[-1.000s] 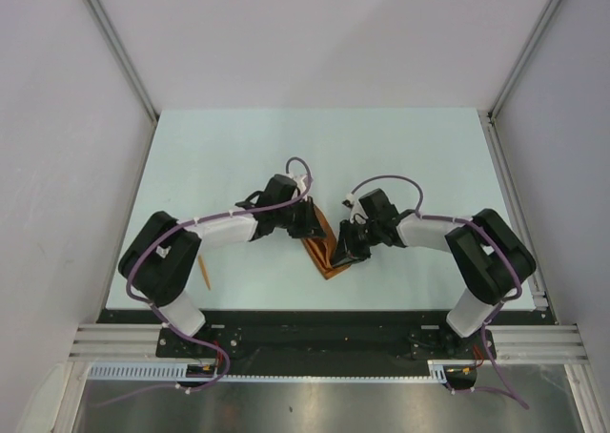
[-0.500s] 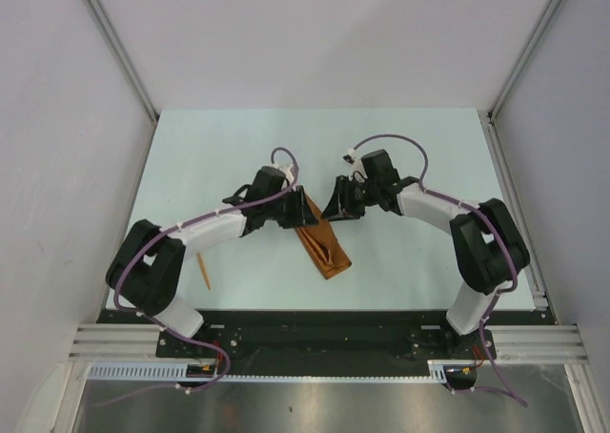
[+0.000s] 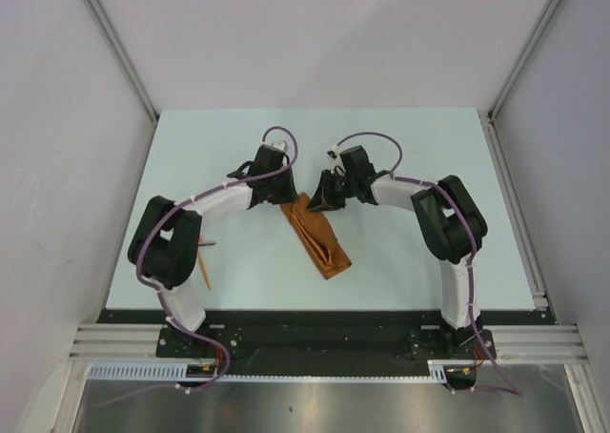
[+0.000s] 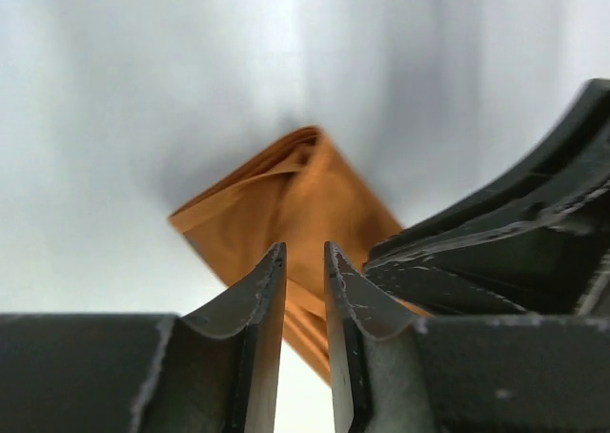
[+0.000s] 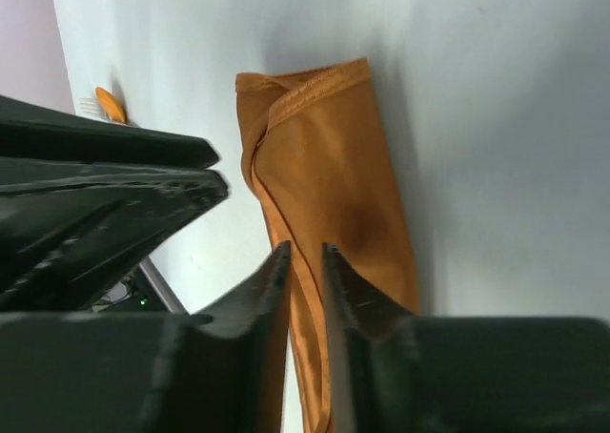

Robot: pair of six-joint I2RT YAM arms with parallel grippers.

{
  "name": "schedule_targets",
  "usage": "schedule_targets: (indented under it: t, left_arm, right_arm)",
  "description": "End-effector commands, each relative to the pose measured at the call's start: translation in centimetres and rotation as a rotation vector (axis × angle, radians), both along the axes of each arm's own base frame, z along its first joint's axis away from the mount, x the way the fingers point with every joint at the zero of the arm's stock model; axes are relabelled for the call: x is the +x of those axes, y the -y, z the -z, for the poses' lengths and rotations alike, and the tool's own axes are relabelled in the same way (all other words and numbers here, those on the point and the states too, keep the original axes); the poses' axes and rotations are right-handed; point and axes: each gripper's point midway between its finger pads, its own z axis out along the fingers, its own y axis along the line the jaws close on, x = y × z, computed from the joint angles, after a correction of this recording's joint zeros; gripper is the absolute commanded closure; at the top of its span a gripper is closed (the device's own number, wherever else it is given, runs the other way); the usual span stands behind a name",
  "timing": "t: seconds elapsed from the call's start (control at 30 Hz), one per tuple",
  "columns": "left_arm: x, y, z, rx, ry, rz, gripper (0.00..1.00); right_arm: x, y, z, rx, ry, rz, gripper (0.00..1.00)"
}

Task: Fold the napkin into a case and place the utensils inside
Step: Smooth out the smaller rectangle-folded napkin at the center of the board.

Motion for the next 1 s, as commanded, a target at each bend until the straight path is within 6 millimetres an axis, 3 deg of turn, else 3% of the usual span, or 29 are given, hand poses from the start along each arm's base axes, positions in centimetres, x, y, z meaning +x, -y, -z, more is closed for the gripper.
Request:
schedule_targets:
  t: [0.0, 0.33, 0.63, 0.97]
  left_arm:
    - [1.1, -1.7, 0.9, 0.135, 0.041, -0.024, 0.72]
    - [1.7, -2.0, 2.2, 0.183, 0.051, -0.035, 0.74]
    - [1.5, -1.7, 3.0, 0.199, 0.024, -0.009, 0.75]
    - [1.2, -0.8, 2.3, 0.157, 0.025, 0.008, 0.69]
  right_arm:
    - [2.2, -2.3, -1.7, 0.079, 0.061, 0.022, 0.84]
    - [2.9, -3.8, -0.5, 0.099, 0.03, 0.028, 0.99]
    - [3.1, -4.3, 0.2, 0.104, 0.02, 0.031, 1.0]
    - [2.5, -4.9, 1.6, 0.117, -0.026, 0.024, 1.0]
